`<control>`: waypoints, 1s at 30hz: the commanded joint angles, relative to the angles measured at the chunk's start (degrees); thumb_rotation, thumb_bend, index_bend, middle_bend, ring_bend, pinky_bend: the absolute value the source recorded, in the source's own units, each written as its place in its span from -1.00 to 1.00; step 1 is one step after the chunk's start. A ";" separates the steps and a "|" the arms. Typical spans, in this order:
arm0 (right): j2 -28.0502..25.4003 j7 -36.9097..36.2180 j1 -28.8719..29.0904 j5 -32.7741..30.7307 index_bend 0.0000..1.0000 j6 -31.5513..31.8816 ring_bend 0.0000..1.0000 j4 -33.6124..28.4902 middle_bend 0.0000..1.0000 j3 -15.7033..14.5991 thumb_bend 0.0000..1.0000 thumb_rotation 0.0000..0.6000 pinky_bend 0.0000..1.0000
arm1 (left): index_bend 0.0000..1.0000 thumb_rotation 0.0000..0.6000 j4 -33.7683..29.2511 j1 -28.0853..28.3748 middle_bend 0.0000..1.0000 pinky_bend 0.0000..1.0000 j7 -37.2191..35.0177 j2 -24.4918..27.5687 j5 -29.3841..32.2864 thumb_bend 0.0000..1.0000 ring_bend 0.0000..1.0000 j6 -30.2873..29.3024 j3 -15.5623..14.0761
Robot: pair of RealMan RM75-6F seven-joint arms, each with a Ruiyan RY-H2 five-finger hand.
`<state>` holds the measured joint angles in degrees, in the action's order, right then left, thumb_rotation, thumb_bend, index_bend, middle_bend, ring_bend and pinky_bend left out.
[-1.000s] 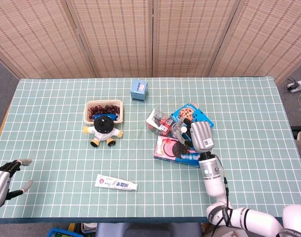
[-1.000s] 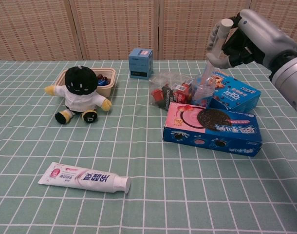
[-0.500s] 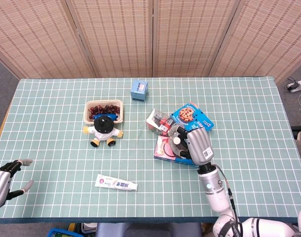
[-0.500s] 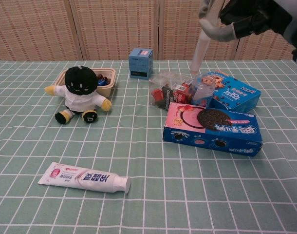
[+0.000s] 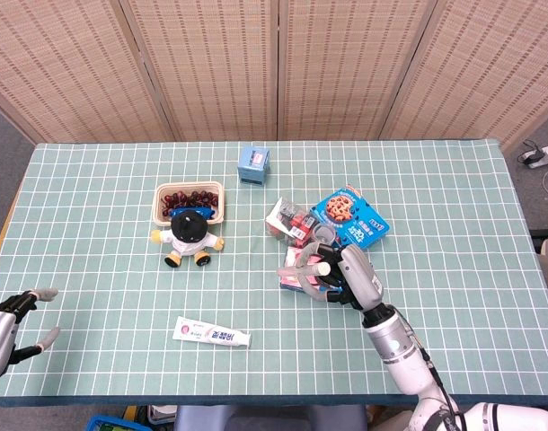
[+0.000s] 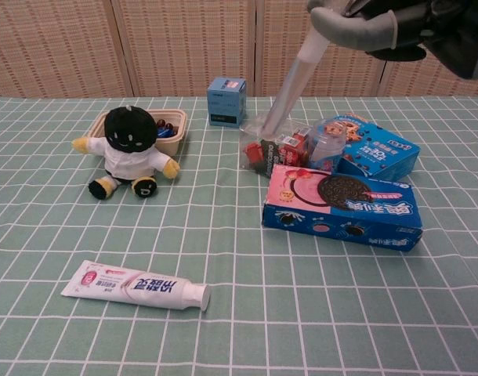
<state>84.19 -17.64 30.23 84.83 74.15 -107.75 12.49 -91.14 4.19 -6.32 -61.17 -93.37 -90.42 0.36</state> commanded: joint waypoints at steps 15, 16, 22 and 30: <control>0.46 17.09 -0.01 -0.89 0.58 -1.07 1.00 3.75 1.00 -1.95 0.21 1.00 1.00 | -0.22 1.00 -0.07 0.08 -0.21 0.19 0.64 -0.05 0.00 -0.52 -0.11 0.28 -0.09; -0.40 13.41 -0.02 -1.26 0.58 -1.92 1.00 2.96 1.00 -1.85 0.23 1.00 1.00 | -0.22 1.00 -0.04 0.07 -0.21 0.19 0.68 -0.07 0.04 -0.52 -0.11 0.23 -0.06; -4.68 -5.17 -0.16 -1.01 0.58 -5.20 1.00 0.61 1.00 -1.63 0.25 1.00 1.00 | -0.22 1.00 0.02 0.19 -0.21 0.19 0.73 -0.08 0.00 -0.52 -0.11 0.54 -0.14; -5.15 -8.44 -0.34 1.45 0.59 -4.63 1.00 2.81 1.00 -2.23 0.26 1.00 1.00 | -0.22 1.00 -0.15 0.13 -0.21 0.19 1.12 -0.09 -0.04 -0.52 -0.11 0.48 -0.21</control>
<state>80.43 -23.65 30.20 85.03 70.12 -105.42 10.59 -91.28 4.32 -5.19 -61.27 -93.42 -89.93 0.15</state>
